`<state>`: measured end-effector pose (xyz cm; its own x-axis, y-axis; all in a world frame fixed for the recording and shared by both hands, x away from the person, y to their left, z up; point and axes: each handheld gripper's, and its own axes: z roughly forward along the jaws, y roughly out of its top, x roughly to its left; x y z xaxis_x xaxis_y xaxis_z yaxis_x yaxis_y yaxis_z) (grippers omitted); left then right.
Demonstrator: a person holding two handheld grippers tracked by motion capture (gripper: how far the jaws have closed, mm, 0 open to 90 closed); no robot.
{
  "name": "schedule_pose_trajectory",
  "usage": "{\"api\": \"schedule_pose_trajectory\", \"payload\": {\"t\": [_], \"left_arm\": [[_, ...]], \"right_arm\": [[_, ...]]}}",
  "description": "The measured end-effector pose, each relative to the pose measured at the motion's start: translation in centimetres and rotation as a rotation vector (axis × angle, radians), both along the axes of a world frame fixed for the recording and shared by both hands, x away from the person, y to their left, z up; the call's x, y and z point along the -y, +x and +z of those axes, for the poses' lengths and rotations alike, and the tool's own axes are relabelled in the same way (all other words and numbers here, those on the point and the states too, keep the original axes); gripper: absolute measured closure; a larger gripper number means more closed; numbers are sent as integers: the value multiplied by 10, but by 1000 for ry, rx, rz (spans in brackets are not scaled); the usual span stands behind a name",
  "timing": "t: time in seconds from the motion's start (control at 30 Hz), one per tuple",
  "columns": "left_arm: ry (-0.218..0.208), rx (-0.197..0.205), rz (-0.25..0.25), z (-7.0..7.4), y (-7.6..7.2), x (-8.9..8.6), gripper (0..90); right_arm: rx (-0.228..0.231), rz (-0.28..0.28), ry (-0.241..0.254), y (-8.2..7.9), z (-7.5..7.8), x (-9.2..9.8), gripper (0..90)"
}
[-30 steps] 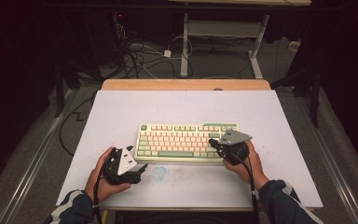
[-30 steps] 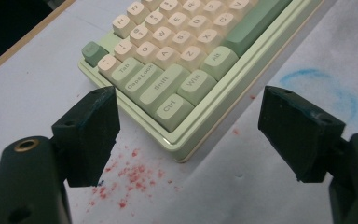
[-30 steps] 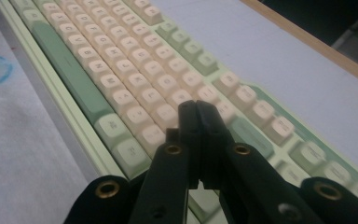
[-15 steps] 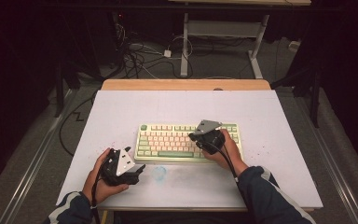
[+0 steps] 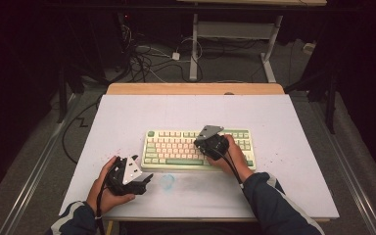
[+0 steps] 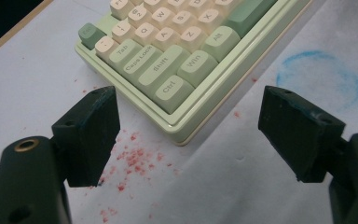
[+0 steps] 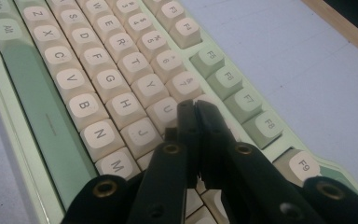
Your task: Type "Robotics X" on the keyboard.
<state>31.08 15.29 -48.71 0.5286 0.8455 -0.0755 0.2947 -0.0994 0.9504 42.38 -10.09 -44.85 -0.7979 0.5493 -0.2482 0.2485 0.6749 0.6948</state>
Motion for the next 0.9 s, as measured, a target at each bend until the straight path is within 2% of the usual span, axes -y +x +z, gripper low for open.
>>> {"api": "schedule_pose_trajectory", "payload": {"t": [0.2, 0.33, 0.57, 0.63, 0.8, 0.9], "left_arm": [[0, -7, 0, 0, 0, 0, 194], [2, -11, -3, 0, 0, 0, 195], [10, -16, -9, -2, -1, 1, 195], [20, -16, -11, -2, -1, 1, 195], [24, -30, 20, -3, 3, 0, 200], [24, -29, 26, -2, 3, -2, 200]], "right_arm": [[-21, -5, -26, -1, -1, -4, 900], [-30, -5, 17, -1, 1, 1, 900], [0, -26, 74, -4, 11, 11, 880], [10, -28, 77, -5, 13, 13, 870], [39, -44, 95, -7, 19, 19, 834], [62, -52, 108, -9, 23, 23, 781]]}}
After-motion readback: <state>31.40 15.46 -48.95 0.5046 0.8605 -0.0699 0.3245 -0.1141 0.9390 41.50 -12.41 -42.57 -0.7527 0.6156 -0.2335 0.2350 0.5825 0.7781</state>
